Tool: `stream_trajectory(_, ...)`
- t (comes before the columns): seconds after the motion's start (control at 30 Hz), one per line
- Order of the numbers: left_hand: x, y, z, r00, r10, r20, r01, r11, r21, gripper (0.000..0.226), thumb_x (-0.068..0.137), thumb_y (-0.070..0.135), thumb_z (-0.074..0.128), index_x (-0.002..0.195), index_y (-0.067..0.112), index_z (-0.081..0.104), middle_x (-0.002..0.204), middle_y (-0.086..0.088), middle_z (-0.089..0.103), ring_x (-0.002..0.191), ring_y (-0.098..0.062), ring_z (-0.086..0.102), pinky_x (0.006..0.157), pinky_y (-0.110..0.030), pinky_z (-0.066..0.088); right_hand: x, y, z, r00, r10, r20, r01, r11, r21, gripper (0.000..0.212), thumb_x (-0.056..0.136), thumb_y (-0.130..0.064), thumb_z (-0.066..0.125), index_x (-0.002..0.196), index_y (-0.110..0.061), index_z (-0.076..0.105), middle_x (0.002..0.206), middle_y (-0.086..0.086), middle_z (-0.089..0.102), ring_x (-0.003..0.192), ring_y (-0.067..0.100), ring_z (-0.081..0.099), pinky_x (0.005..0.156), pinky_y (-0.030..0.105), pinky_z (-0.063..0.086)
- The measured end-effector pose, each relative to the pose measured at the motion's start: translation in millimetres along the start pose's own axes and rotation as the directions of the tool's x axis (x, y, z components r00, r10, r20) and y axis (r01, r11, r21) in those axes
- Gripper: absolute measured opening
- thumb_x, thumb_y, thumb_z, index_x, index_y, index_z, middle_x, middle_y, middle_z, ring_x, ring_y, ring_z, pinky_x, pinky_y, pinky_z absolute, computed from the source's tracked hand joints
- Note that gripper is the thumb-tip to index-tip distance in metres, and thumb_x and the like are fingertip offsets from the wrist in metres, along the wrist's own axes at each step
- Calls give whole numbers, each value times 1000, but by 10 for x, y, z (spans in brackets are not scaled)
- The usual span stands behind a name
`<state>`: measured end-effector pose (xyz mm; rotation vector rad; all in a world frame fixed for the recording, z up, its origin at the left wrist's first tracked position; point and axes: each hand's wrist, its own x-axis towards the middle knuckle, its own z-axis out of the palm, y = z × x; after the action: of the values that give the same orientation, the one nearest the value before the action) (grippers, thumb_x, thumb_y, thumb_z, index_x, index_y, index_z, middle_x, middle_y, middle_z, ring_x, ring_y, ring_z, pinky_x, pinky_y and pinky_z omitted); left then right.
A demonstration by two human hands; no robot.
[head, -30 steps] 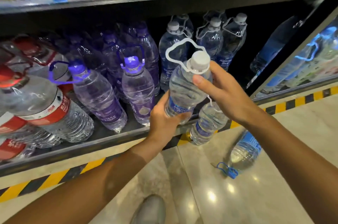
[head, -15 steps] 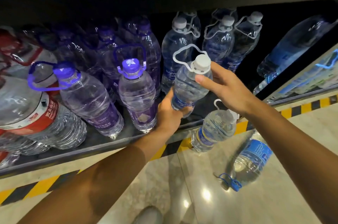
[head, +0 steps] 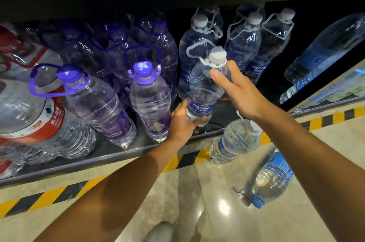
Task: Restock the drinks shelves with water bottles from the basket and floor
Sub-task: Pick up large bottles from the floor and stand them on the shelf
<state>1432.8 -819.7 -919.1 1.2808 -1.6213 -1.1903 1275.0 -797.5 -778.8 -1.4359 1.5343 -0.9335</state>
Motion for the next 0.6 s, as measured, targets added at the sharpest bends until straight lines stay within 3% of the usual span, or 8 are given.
stream_trajectory(0.27,81,-46,-130,997,-42,62,42,999,5,73,72,18,91,137,15,59,128,-3,69,120,-16,63,106,-40,51,-9,29,22,999,-25,-21,25,1000,9,47,91,-68,54,118,-29,51,125,-9,65,122,15,62,104,57,49)
stream_trajectory(0.37,59,-76,-180,998,25,52,-28,999,43,71,73,23,90,137,15,60,124,-1,71,113,-10,65,100,-30,53,11,8,47,1000,-24,-15,24,1000,6,42,92,-67,53,114,-32,52,125,-11,65,120,12,62,103,55,50)
stream_trajectory(0.5,33,-106,-180,996,82,32,-85,989,118,71,74,22,90,137,12,59,122,-1,70,105,6,57,89,-4,44,15,-9,49,1000,-11,-16,11,1000,10,47,90,-69,53,119,-31,52,126,-11,66,120,11,63,104,55,50)
stream_trajectory(0.6,-3,-109,-148,995,102,9,-102,986,132,74,75,19,89,141,8,56,129,-7,67,112,2,55,97,-20,49,11,15,52,1000,-8,-19,8,1000,4,48,91,-69,53,121,-32,52,126,-13,65,120,10,63,104,54,50)
